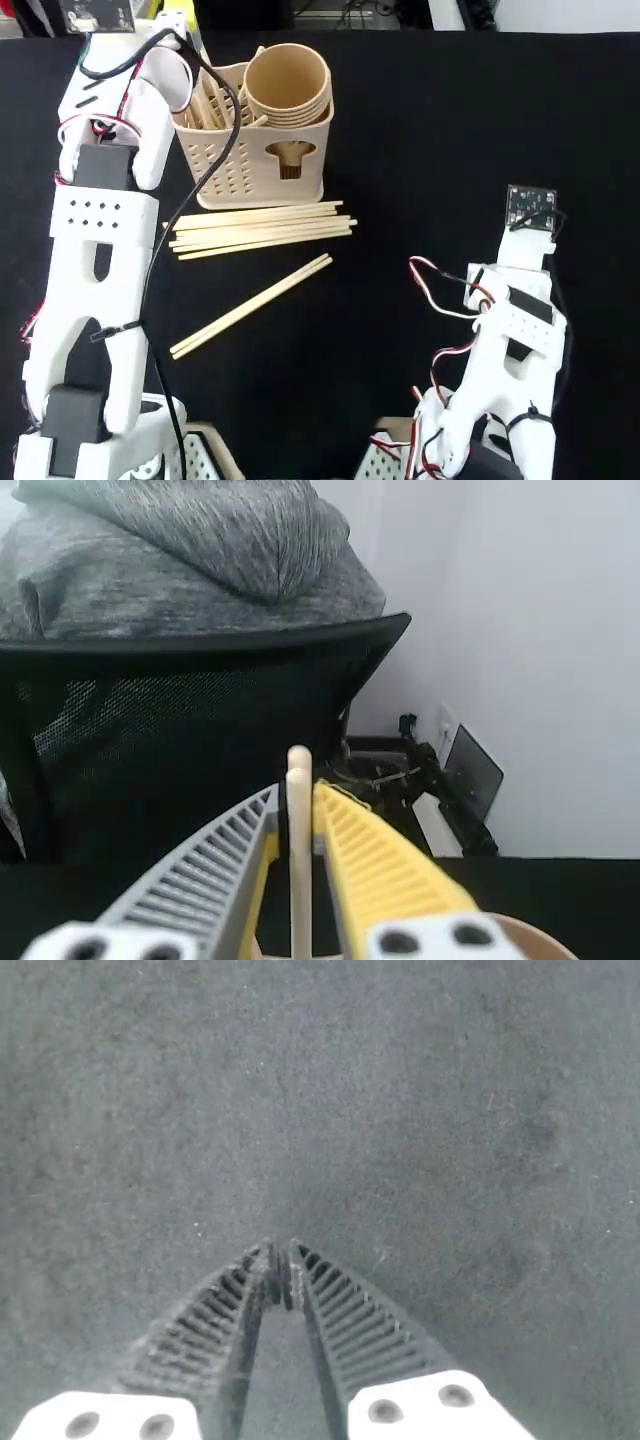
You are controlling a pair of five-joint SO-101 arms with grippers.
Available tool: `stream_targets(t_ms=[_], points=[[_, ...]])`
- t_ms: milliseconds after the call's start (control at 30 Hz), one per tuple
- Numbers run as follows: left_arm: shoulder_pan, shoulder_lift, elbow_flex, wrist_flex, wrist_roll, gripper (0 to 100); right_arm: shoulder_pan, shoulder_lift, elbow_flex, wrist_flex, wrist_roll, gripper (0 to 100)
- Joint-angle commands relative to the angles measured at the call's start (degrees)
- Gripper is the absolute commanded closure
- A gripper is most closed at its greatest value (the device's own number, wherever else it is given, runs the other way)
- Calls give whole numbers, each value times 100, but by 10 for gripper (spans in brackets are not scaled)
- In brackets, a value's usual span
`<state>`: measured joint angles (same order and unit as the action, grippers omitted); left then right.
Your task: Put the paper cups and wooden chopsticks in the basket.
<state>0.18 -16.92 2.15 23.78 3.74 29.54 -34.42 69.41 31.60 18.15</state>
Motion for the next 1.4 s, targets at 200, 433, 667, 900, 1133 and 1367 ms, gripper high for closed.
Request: stream_targets(t_ms=[200, 433, 667, 900, 1133, 1367], points=[[-48, -334, -1534, 3121, 519, 809, -70, 48, -13, -105, 35, 973], [462, -325, -2536, 5407, -466, 809, -62, 48, -13, -105, 35, 973], [1719, -316, -2448, 6884, -1248, 809, -62, 48, -13, -105, 35, 973], [2615, 35, -699, 6708, -1266, 807, -62, 48, -13, -114, 35, 973], [3029, 879, 1068, 5020, -1266, 808, -62, 48, -13, -114, 35, 973], [2730, 2215, 1165, 3877, -1635, 809, -62, 48, -13, -114, 35, 973]])
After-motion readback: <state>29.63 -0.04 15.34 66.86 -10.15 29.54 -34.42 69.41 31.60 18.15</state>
